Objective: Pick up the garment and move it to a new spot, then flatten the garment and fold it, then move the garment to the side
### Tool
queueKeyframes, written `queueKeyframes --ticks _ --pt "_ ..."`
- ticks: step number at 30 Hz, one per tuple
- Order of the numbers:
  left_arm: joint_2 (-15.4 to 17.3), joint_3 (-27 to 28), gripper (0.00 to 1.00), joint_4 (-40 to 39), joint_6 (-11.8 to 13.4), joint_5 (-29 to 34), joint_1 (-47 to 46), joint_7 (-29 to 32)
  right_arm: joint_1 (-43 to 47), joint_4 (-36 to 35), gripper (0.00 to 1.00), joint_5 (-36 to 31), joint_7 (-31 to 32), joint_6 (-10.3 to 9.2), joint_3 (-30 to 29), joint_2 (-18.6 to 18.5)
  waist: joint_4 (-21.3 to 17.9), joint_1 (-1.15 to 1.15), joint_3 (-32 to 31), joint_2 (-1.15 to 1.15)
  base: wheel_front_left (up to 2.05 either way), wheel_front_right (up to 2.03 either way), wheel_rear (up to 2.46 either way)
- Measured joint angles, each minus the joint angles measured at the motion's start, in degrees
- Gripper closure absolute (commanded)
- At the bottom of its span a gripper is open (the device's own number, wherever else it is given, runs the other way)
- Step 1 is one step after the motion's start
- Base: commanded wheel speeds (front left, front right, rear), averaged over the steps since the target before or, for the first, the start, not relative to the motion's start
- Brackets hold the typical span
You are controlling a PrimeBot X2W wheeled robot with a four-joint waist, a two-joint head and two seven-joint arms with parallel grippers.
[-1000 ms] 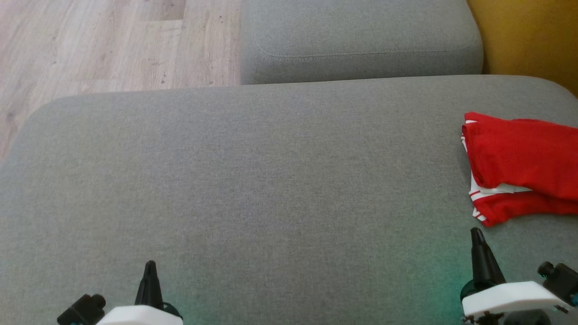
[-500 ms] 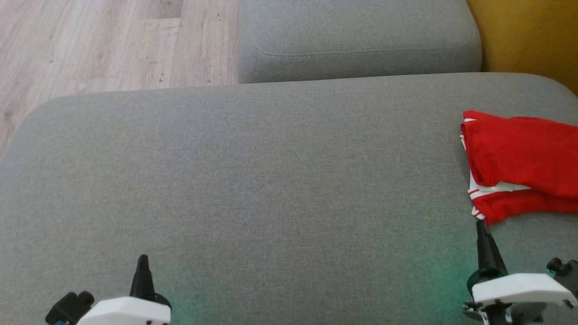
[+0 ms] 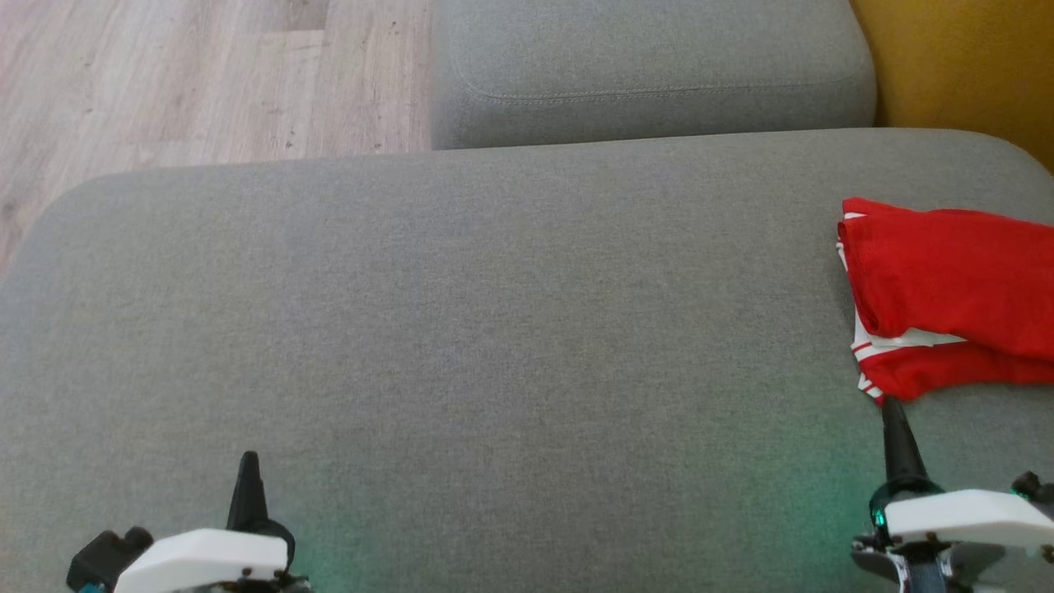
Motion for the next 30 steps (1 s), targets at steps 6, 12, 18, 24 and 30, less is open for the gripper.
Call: queueKeyframes --ticks 6,12,18,24,30 --pt "-0.7 1.6 1.0 0.1 -1.0 -2.3 -1.0 0.6 -1.3 0.1 1.0 3.4 0.3 0.0 -0.2 -0.1 -0.1 0.0 0.1 0.0 0.0 0.0 0.0" --pt "-1.4 3.2 1.0 0.2 -1.9 -5.0 -1.1 1.6 -2.0 0.3 1.0 7.4 1.1 0.0 -0.6 -0.1 -0.2 0.0 0.2 0.0 0.0 0.0 0.0" --pt "-1.9 4.8 1.0 0.3 -2.9 -7.7 -2.2 2.6 -2.3 0.8 1.0 11.5 1.7 0.0 -1.2 -0.2 -0.4 0.0 0.3 0.0 0.0 0.0 0.0" --pt "-2.6 6.3 1.0 0.5 -3.8 -10.3 -2.5 3.6 -3.6 1.0 1.0 15.6 2.4 0.0 -1.8 -0.2 -0.5 0.0 0.5 0.0 0.0 0.0 0.0" --pt "-3.2 7.8 1.0 0.6 -4.6 -13.1 -3.4 4.5 -4.4 1.2 1.0 19.6 2.9 0.0 -2.1 -0.2 -0.6 0.0 0.6 0.0 0.0 0.0 0.0"
